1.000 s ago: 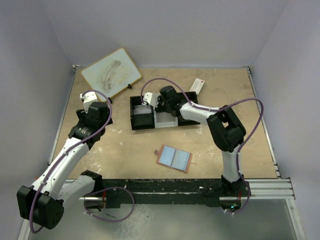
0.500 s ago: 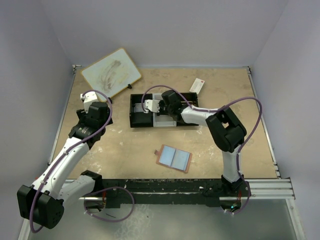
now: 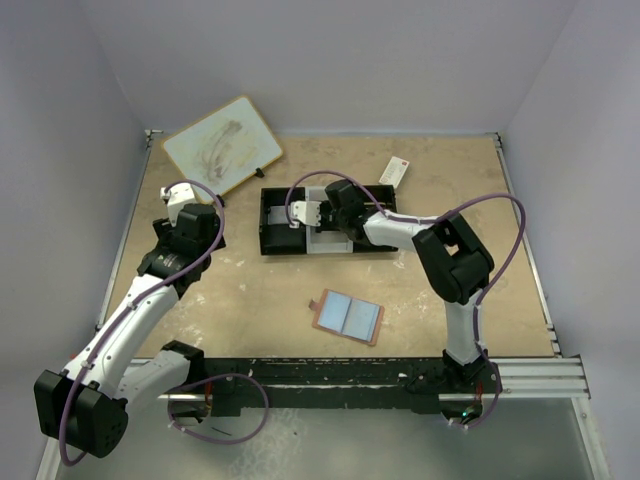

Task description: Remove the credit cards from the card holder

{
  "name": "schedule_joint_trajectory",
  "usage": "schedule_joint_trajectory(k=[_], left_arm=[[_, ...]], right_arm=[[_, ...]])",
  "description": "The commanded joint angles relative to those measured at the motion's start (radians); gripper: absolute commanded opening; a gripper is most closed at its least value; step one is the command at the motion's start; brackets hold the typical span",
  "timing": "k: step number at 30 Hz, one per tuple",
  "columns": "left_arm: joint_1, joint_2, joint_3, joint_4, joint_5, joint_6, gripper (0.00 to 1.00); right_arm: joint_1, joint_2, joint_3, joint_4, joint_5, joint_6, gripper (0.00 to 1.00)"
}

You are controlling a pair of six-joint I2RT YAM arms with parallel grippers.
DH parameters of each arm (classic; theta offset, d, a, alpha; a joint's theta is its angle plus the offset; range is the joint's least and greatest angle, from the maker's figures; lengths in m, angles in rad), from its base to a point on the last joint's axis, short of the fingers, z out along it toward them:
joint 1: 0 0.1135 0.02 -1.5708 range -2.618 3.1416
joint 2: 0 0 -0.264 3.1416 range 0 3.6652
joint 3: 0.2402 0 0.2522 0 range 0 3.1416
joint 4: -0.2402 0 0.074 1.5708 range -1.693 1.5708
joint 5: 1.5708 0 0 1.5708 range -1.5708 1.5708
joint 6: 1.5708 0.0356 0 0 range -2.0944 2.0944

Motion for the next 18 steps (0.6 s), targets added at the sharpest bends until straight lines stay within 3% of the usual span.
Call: schedule_joint_trajectory(k=[1,6,10,18], left_arm=[[0.001,-0.002,0.011,0.022,-0.007,0.021,0.73],[0.001,-0.002,0.01,0.021,-0.007,0.019,0.73],[0.001,-0.002,0.011,0.022,-0.006,0.019,0.73],[0.0,-0.004,0.011,0.021,-0.006,0.018,0.73]], right_arm=[[-0.008,-0.045,0.032,-0.037,-0.036,0.013,0.14],[-0.01,-0.045,0.063,-0.062,-0.037,0.038,0.18],[-0.012,-0.041,0.094,-0.106,-0.043,0.052,0.28],[-0.015,-0.058,0.132,-0.131,-0.042,0.102,0.31]])
